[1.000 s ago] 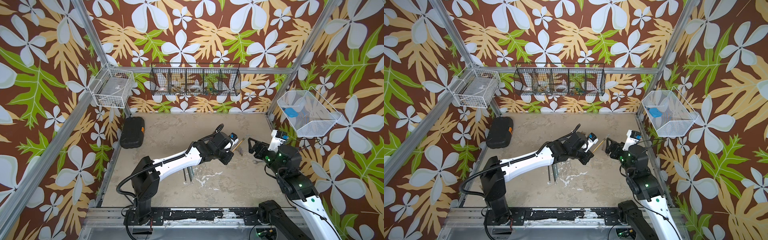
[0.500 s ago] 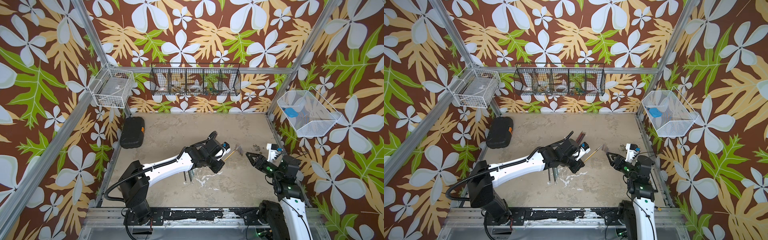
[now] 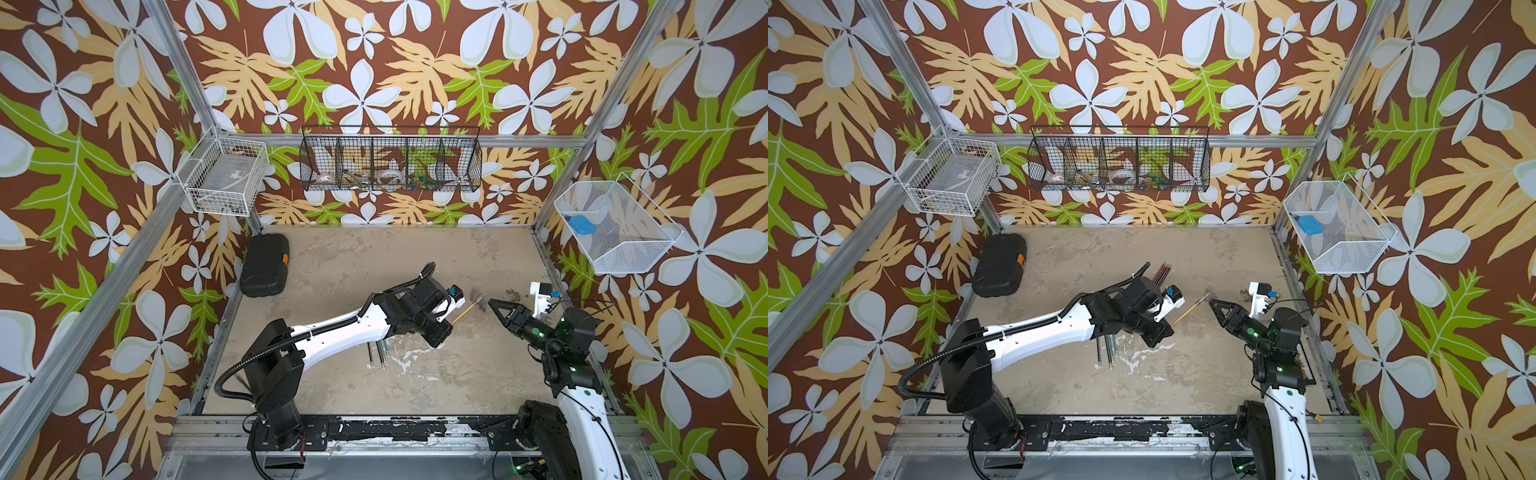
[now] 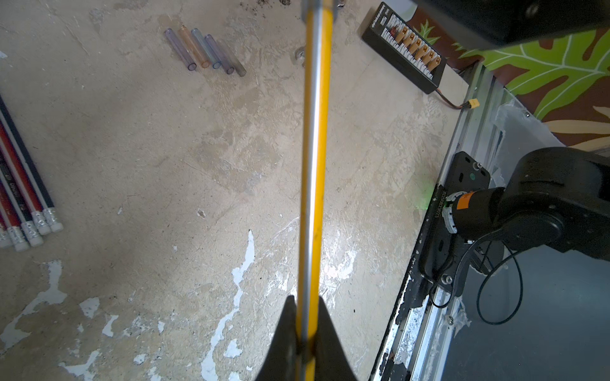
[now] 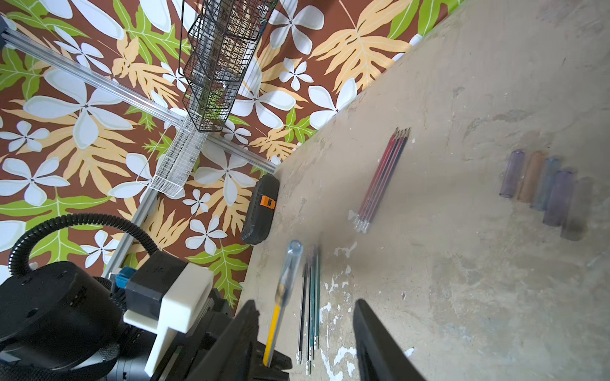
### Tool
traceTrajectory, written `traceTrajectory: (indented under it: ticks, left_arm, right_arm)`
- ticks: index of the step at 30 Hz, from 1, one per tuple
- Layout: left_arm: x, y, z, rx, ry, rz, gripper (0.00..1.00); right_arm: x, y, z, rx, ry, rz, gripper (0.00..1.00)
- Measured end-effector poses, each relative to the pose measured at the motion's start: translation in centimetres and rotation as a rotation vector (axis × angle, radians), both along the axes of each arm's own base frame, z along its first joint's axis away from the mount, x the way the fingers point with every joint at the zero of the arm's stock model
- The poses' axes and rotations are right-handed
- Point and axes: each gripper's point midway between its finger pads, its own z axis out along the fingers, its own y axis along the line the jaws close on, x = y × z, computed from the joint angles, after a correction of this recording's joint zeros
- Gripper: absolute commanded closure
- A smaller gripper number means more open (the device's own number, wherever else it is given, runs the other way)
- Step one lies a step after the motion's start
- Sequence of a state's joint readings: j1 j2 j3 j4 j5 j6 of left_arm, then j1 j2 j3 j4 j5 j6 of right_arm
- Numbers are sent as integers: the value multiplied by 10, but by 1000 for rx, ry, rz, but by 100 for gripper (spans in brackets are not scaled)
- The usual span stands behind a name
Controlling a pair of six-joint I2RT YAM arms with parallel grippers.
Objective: Remove the protective cover of the pencils
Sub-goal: Remove the protective sleeve from the pencil.
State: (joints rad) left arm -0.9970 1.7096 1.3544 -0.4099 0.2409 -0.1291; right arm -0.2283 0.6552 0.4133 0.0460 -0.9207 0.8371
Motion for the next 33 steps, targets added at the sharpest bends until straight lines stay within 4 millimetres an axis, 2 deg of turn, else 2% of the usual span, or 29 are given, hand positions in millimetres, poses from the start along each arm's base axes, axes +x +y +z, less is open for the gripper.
traceTrajectory:
  ticks: [12,17,21,33]
  left_arm:
    - [0,-1,-4,6,8,-3,100]
    - [-1,-1,-5,6,11,-4,100]
    - [-1,-1,-5,6,11,-4,100]
    - [-1,-1,-5,7,11,-4,100]
  right_arm:
    - [10,7,-5,19,26,46,51]
    - [13,18,-5,14,27,81,56]
    - [15,28,-6,15,27,107,65]
    - [26,26,-6,58,42,66,79]
